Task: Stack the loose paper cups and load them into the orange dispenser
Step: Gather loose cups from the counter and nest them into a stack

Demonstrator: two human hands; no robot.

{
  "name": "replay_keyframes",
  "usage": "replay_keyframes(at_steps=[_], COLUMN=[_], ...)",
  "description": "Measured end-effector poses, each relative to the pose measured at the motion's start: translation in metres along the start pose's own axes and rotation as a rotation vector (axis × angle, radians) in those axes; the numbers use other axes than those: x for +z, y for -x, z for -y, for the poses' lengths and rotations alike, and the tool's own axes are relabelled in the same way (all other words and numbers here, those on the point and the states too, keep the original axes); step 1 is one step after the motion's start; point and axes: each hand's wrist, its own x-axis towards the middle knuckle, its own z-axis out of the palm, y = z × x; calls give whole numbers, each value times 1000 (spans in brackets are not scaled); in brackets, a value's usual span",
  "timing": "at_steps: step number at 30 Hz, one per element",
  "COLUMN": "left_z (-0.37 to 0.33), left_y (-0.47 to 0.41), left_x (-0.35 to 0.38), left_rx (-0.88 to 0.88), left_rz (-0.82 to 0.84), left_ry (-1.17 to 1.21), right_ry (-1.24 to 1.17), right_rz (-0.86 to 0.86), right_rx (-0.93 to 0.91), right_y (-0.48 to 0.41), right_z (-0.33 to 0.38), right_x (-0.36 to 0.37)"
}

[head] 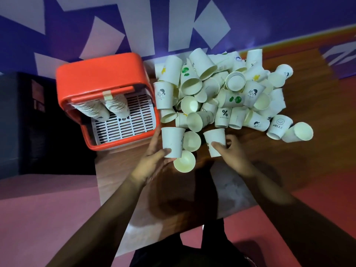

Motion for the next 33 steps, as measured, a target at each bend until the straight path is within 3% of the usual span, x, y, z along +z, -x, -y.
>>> replay_keyframes(at_steps=[8,15,30,33], left_z=[13,45,53,60], left_y=[-2,-1,5,1], left_x=[13,-4,6,-2], left_rx=[137,402,223,278], left_rz=[59,89,40,69], left_ry=[-515,-1102,-913,-1067], right_ry=[-428,-433,-381,-417], right_rz=[64,32,-15,-19], right_rx=[-171,-176,-186,-183], right_y=[23,31,46,46], right_z=[27,8,-4,-2], right_x=[6,7,8,2])
